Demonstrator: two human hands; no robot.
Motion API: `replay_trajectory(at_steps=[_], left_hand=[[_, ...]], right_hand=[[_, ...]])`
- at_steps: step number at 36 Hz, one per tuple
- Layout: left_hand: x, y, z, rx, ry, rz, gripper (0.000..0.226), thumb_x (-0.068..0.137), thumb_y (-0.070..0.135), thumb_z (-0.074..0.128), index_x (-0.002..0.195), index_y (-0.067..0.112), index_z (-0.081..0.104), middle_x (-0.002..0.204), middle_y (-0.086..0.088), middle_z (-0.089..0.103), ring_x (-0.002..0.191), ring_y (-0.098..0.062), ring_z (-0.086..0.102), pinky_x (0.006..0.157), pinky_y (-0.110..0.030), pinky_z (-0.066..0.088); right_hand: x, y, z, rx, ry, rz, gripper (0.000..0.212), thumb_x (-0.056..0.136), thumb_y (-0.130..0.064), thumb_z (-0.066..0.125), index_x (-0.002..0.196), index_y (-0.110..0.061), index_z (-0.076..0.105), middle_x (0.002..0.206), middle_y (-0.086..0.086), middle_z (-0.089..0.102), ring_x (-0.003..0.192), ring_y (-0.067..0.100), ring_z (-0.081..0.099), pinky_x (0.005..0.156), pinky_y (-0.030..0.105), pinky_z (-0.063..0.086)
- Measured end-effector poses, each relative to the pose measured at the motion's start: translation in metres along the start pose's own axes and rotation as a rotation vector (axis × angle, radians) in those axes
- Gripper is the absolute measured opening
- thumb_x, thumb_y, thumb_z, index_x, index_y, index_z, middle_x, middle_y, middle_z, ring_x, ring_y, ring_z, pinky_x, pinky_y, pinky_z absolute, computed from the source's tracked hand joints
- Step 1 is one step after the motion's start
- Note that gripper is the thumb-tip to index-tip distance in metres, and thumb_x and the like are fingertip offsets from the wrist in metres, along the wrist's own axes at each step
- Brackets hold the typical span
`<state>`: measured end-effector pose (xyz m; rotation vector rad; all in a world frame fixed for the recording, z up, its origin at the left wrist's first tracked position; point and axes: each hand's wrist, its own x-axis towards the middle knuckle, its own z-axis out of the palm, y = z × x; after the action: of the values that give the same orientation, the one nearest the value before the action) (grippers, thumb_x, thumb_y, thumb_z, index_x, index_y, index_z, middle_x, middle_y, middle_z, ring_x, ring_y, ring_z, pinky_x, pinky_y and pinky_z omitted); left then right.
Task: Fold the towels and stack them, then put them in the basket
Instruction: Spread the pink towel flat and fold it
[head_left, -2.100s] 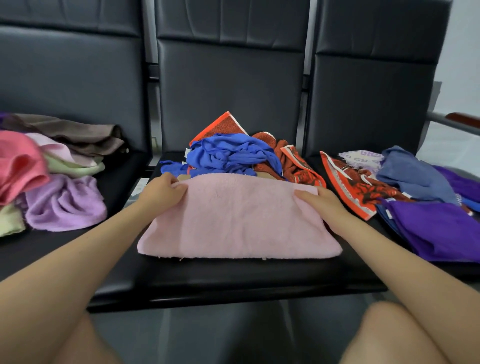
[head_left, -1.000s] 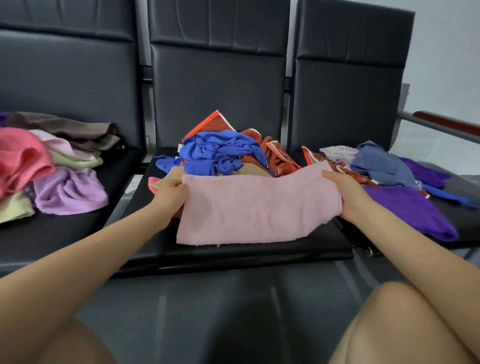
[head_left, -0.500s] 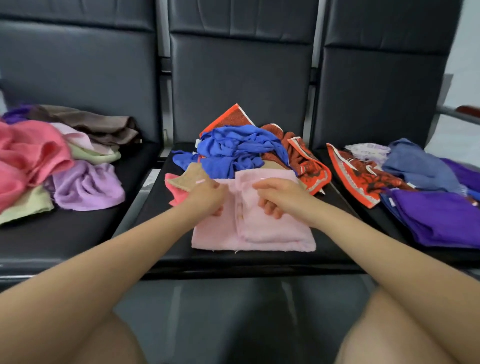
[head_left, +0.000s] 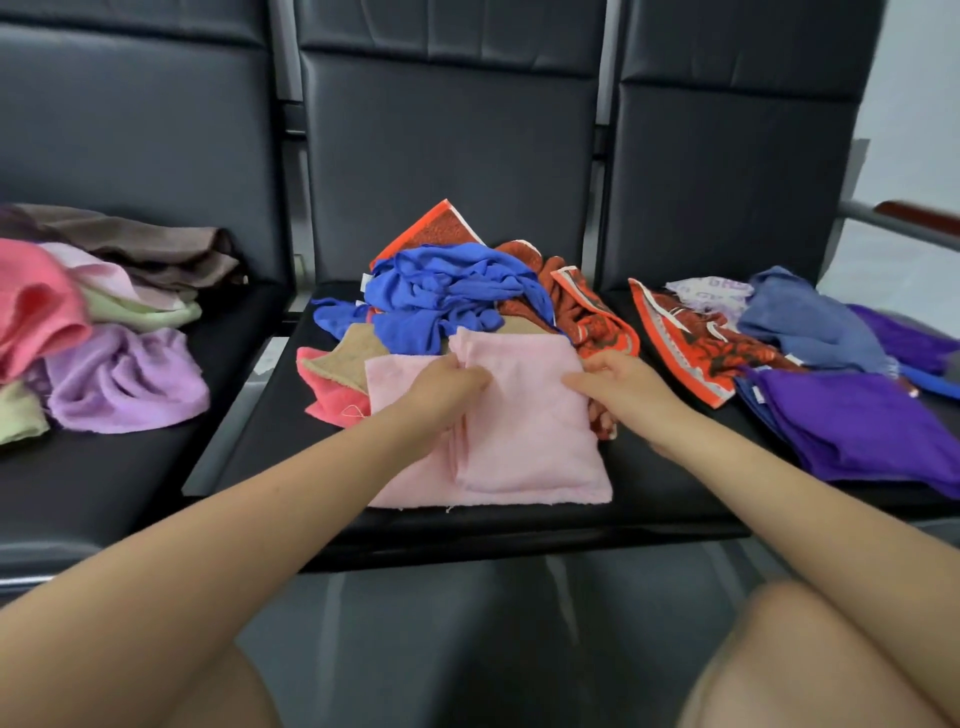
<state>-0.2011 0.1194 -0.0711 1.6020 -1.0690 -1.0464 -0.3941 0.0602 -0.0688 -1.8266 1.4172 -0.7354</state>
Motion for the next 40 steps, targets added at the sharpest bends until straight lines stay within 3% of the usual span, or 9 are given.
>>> replay_trajectory(at_steps=[4,8,10,13,18,28,34,38,40], left_hand=[[0.002,0.012,-0.018,-0.047,0.147,0.000,0.008,0.090,0.018,0.045,0.087,0.013,0.050,0.085,-0.005,0.049,0.074,-0.021,0.046,0.064,-0.030,0.039],[0.002,0.006,-0.046,0.093,0.310,-0.031,0.027,0.080,0.038,0.045,0.091,0.016,0.057,0.107,-0.006,0.056,0.099,-0.026,0.052,0.092,-0.040,0.044],[0.000,-0.001,-0.058,0.143,0.345,-0.025,0.033,0.067,0.049,0.043,0.089,0.029,0.057,0.111,-0.006,0.054,0.100,-0.024,0.052,0.090,-0.039,0.048],[-0.015,-0.011,-0.061,0.294,0.281,0.043,0.011,0.081,0.033,0.042,0.086,0.027,0.049,0.089,-0.001,0.039,0.092,-0.024,0.048,0.084,-0.039,0.047],[-0.025,-0.035,-0.073,0.550,0.169,-0.038,0.042,0.093,0.028,0.048,0.129,0.007,0.045,0.122,-0.013,0.054,0.101,-0.026,0.049,0.081,-0.031,0.036],[-0.037,-0.040,-0.079,0.240,0.161,-0.069,0.028,0.094,0.030,0.056,0.112,0.010,0.063,0.107,-0.005,0.063,0.087,-0.017,0.059,0.063,-0.024,0.043],[-0.045,-0.022,-0.071,-0.077,0.146,-0.102,0.038,0.087,0.029,0.067,0.122,0.015,0.059,0.112,-0.003,0.066,0.103,-0.023,0.064,0.092,-0.037,0.050],[-0.050,0.009,-0.063,-0.164,0.182,-0.006,0.028,0.084,0.034,0.063,0.102,0.014,0.060,0.100,-0.005,0.062,0.098,-0.025,0.061,0.084,-0.038,0.052],[-0.048,0.021,-0.058,-0.232,0.207,-0.057,0.055,0.061,0.051,0.067,0.105,0.018,0.064,0.109,-0.002,0.065,0.106,-0.025,0.060,0.095,-0.043,0.049]], right_hand=[[0.002,-0.013,0.003,0.054,-0.022,-0.054,0.016,0.093,-0.027,0.061,0.088,-0.011,0.062,0.068,0.001,0.061,0.058,0.012,0.055,0.052,0.023,0.045],[0.005,-0.021,0.009,-0.041,-0.042,-0.079,0.024,0.089,-0.034,0.065,0.084,-0.010,0.062,0.063,0.000,0.060,0.049,0.006,0.052,0.045,0.018,0.042],[0.005,-0.023,0.014,-0.116,-0.092,-0.066,0.033,0.086,-0.042,0.067,0.077,-0.012,0.059,0.060,0.003,0.061,0.046,0.008,0.052,0.044,0.019,0.041],[0.002,-0.023,0.023,-0.167,-0.182,-0.020,0.043,0.085,-0.054,0.064,0.086,-0.011,0.062,0.069,0.005,0.067,0.052,0.012,0.059,0.046,0.020,0.044],[-0.004,-0.023,0.031,-0.201,-0.315,-0.021,0.046,0.089,-0.057,0.057,0.106,-0.015,0.063,0.093,0.001,0.068,0.076,0.012,0.063,0.055,0.022,0.049],[-0.015,-0.037,0.050,-0.197,-0.344,0.057,0.059,0.088,-0.044,0.065,0.133,-0.009,0.050,0.115,0.000,0.057,0.097,0.015,0.054,0.066,0.021,0.042],[-0.019,-0.052,0.051,0.336,-0.324,0.127,0.056,0.080,-0.031,0.074,0.128,-0.010,0.056,0.119,0.006,0.066,0.109,0.024,0.063,0.099,0.044,0.049],[-0.029,-0.070,0.038,0.634,-0.266,0.073,0.038,0.087,-0.018,0.068,0.124,-0.017,0.060,0.116,0.005,0.070,0.108,0.024,0.066,0.097,0.043,0.051],[-0.037,-0.076,0.027,0.711,-0.206,0.109,0.036,0.085,-0.022,0.070,0.119,-0.015,0.062,0.112,0.007,0.070,0.105,0.025,0.066,0.094,0.042,0.052]])
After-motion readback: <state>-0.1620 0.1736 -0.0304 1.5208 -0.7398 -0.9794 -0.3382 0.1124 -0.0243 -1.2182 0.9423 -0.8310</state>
